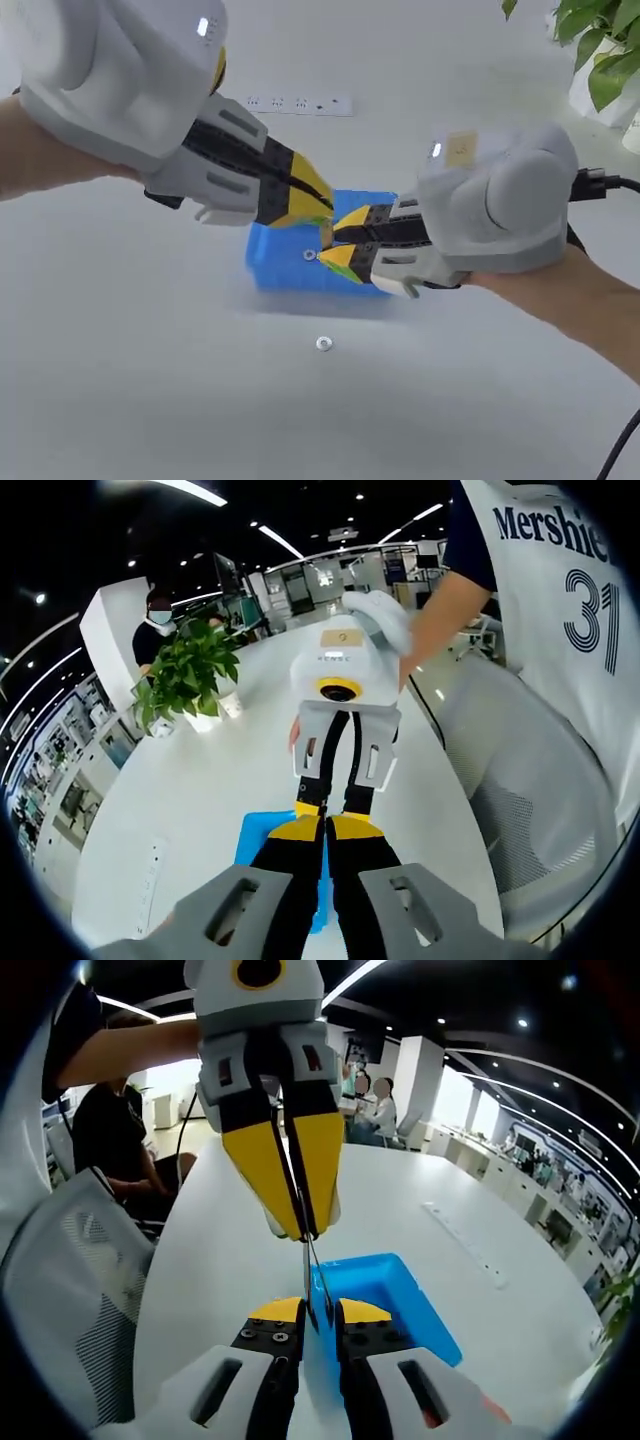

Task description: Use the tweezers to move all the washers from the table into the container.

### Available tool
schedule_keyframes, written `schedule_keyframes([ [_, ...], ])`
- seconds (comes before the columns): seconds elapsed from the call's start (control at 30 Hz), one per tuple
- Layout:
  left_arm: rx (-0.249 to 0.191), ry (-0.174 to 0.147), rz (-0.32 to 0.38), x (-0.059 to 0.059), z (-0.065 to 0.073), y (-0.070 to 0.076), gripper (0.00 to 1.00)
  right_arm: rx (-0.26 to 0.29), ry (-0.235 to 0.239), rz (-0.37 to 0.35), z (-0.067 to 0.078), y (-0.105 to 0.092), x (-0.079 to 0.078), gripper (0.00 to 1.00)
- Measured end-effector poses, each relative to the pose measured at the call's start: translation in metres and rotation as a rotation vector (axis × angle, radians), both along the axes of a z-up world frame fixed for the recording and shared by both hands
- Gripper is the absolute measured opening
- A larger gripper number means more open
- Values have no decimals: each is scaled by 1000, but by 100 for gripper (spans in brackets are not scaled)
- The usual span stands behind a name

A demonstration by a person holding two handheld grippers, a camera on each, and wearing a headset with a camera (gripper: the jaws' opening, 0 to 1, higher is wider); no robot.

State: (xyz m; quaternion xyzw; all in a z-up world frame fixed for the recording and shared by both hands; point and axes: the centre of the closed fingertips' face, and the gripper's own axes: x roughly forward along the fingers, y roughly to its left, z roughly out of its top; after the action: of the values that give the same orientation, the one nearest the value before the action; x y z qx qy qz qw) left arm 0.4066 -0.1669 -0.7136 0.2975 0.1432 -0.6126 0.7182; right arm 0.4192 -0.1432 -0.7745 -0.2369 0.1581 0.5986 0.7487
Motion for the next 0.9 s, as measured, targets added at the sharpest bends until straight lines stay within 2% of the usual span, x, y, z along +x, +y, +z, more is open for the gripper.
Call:
schedule_keyframes([
  [0.2,-23,9,3,-12,2,-2,5,-6,9,17,-3,-1,-10,13],
  [0.4,-25,22,7,-9,-1,-2,5,-14,22,41,-7,-1,-19,13],
  [0.43,-28,24,9,-19,-2,-3,5,-17,24,45,-7,-1,-20,13],
  [0.47,-30,26,9,-23,-3,-4,5,-20,25,51,-9,-2,-23,13],
  [0.53,-33,32,10,-20,-5,-4,5,-23,33,58,-11,-2,-26,13],
  [0.73,-42,64,22,-19,-10,-3,5,-36,54,67,-23,-1,-32,13],
  [0.9,-42,89,30,-22,-8,-3,5,-41,77,72,-32,0,-36,13],
])
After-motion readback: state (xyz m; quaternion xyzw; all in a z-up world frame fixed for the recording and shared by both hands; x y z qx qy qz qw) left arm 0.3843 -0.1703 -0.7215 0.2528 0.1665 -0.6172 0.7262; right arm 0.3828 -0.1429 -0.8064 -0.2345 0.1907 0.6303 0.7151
